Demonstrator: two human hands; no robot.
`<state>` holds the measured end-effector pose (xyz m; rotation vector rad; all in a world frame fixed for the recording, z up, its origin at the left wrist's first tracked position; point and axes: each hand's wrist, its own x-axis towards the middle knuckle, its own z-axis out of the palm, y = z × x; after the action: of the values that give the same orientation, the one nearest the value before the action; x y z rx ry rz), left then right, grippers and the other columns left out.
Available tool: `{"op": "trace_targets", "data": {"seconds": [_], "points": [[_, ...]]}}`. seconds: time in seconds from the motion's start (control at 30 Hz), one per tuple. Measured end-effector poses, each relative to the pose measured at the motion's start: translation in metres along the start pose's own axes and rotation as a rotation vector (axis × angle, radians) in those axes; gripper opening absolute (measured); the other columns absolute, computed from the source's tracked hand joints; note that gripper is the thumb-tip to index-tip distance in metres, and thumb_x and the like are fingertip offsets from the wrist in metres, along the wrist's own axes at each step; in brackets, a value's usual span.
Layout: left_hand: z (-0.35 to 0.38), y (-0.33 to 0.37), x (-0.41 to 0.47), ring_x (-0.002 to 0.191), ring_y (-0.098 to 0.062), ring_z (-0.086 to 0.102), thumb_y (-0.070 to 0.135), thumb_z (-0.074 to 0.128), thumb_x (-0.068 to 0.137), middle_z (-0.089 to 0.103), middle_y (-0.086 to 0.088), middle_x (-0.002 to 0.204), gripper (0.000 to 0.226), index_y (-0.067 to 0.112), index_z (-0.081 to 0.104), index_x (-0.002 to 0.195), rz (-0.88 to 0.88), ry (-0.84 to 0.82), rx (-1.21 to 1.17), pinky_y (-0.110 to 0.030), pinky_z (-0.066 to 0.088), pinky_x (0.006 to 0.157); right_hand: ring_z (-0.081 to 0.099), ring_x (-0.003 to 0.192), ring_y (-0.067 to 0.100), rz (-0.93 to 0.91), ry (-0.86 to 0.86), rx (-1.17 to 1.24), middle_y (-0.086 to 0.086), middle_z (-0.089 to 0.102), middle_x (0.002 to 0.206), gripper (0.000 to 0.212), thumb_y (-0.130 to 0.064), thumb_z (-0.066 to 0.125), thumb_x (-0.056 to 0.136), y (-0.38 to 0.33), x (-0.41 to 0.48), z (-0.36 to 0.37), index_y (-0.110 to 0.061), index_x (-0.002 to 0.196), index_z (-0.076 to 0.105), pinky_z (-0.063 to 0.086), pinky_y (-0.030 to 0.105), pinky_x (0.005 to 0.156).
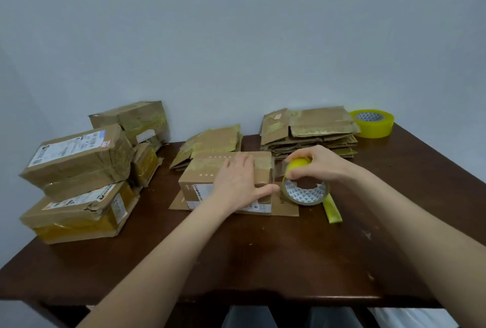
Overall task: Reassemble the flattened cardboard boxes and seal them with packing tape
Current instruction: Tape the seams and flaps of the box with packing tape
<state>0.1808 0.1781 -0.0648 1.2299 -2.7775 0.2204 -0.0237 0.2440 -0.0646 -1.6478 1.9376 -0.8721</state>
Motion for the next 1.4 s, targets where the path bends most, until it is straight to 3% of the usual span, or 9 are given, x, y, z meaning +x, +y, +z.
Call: {"op": "trace_targets", "data": {"seconds": [0.17,0.33,0.43,0.57,0.7,0.83,1.03,1.17,1.4], "points": [[0.013,-0.004,0.007,0.147,-0.028,0.010,0.064,0.030,0.092,0.005,0.013,0.160,0.069,0.037,0.007,0.151,0.118,0.007,0.009,-0.051,0.013,0.117,0.062,0.091,0.013,0.034,0.056,0.035,-0.003,0.061,0.105,0.046,-0.033,0.080,0.072,-0.003,0.004,0.005,-0.027,0.113,0.060,0.053,0.028,0.074],[0.012,-0.009,0.008,0.145,-0.032,0.014,0.059,0.030,0.095,0.009,0.016,0.159,0.052,0.047,0.022,0.145,0.166,0.026,0.013,-0.052,0.018,0.115,0.062,0.088,0.017,0.071,0.106,0.083,0.001,0.060,0.103,0.050,-0.029,0.081,0.071,-0.003,0.005,0.011,-0.021,0.112,0.053,0.054,0.035,0.074],[0.014,-0.008,0.006,0.145,-0.033,0.016,0.057,0.030,0.096,0.011,0.014,0.159,0.050,0.045,0.027,0.144,0.176,0.055,0.013,-0.051,0.021,0.113,0.066,0.087,0.019,0.063,0.096,0.118,0.005,0.064,0.102,0.050,-0.029,0.081,0.072,0.000,0.004,0.015,-0.019,0.113,0.055,0.058,0.038,0.077],[0.013,-0.006,0.008,0.145,-0.030,0.016,0.058,0.030,0.095,0.011,0.008,0.160,0.060,0.042,0.009,0.150,0.134,0.033,0.030,-0.051,0.021,0.114,0.061,0.092,0.014,0.048,0.089,0.070,0.000,0.060,0.109,0.047,-0.033,0.079,0.075,0.004,-0.001,0.009,-0.023,0.116,0.058,0.054,0.030,0.077],[0.008,0.001,0.016,0.141,-0.031,0.024,0.049,0.037,0.095,0.020,0.003,0.158,0.051,0.040,0.028,0.145,0.115,0.019,0.015,-0.054,0.026,0.111,0.058,0.107,0.017,0.058,0.090,0.071,0.000,0.058,0.120,0.051,-0.037,0.077,0.077,0.013,-0.009,0.004,-0.026,0.123,0.059,0.051,0.031,0.086],[0.007,0.005,0.021,0.142,-0.025,0.023,0.053,0.034,0.097,0.024,-0.001,0.156,0.053,0.035,0.029,0.146,0.131,0.053,0.003,-0.048,0.024,0.113,0.050,0.120,0.018,0.004,0.154,-0.049,0.000,0.054,0.134,0.060,-0.037,0.075,0.079,0.006,-0.008,0.005,-0.024,0.134,0.052,0.041,0.027,0.090],[0.015,0.003,0.013,0.128,-0.015,0.043,0.046,0.046,0.095,0.048,0.007,0.140,0.045,0.027,0.047,0.136,0.114,0.316,-0.176,-0.041,0.031,0.109,0.049,0.119,0.020,-0.014,0.231,0.018,0.003,0.053,0.135,0.060,-0.034,0.074,0.080,-0.013,0.009,0.004,-0.020,0.134,0.052,0.040,0.028,0.090],[0.021,-0.010,0.017,0.128,-0.015,0.043,0.034,0.051,0.095,0.050,0.006,0.137,0.039,0.022,0.051,0.132,0.144,0.274,-0.240,-0.033,0.030,0.106,0.048,0.122,0.022,-0.013,0.225,0.068,0.005,0.052,0.136,0.061,-0.034,0.074,0.081,-0.019,0.019,0.014,-0.017,0.135,0.052,0.043,0.035,0.098],[0.023,-0.011,0.028,0.138,-0.015,0.032,0.043,0.042,0.098,0.036,0.003,0.150,0.054,0.018,0.035,0.145,0.076,0.223,-0.186,-0.032,0.025,0.110,0.045,0.130,0.024,0.055,0.146,-0.004,0.006,0.048,0.143,0.070,-0.033,0.075,0.081,-0.004,0.019,0.022,-0.018,0.142,0.043,0.038,0.033,0.101]]}}
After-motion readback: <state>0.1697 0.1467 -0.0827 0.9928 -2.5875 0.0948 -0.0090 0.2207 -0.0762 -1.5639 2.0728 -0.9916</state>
